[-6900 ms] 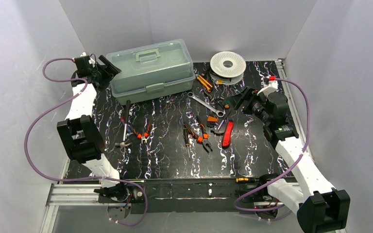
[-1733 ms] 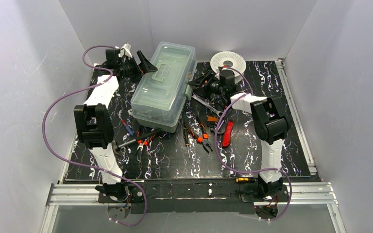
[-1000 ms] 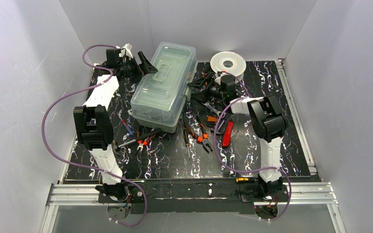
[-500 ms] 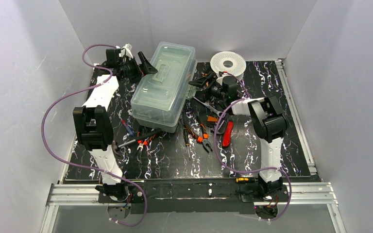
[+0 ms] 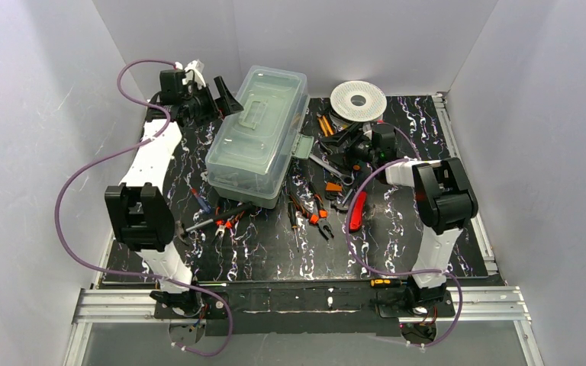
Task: Pack the tool kit
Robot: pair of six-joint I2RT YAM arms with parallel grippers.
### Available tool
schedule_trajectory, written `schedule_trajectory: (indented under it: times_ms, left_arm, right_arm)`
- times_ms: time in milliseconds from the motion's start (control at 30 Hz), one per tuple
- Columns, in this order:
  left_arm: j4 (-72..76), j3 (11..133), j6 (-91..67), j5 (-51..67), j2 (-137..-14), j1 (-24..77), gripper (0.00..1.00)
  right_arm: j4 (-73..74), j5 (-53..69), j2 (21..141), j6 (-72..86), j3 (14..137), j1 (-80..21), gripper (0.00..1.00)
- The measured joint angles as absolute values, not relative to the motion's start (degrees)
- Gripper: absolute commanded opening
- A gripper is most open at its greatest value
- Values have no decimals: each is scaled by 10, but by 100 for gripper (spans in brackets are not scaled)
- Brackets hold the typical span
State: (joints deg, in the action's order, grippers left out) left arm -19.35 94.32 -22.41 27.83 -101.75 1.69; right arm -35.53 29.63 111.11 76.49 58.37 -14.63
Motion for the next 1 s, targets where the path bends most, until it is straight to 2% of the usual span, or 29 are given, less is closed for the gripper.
schedule_trajectory:
  times_ms: [200, 400, 700, 867, 1000]
  left_arm:
    - [-209, 947, -167, 227, -969, 44, 98]
    - [-235, 957, -85, 139, -963, 91, 85]
    - [-320, 1102, 64, -77, -1048, 183, 84]
    - [-330, 1112, 124, -160, -1086, 218, 83]
    - [-316, 1107, 169, -218, -1090, 236, 68]
  right_arm:
    - [-244, 271, 1071, 674, 625, -156, 78]
    - [-131, 209, 1020, 564, 701, -181, 78]
    - [-76, 163, 963, 499, 725, -210, 78]
    - [-69, 150, 952, 492, 703, -209, 78]
    - [-61, 142, 936, 491, 687, -207, 78]
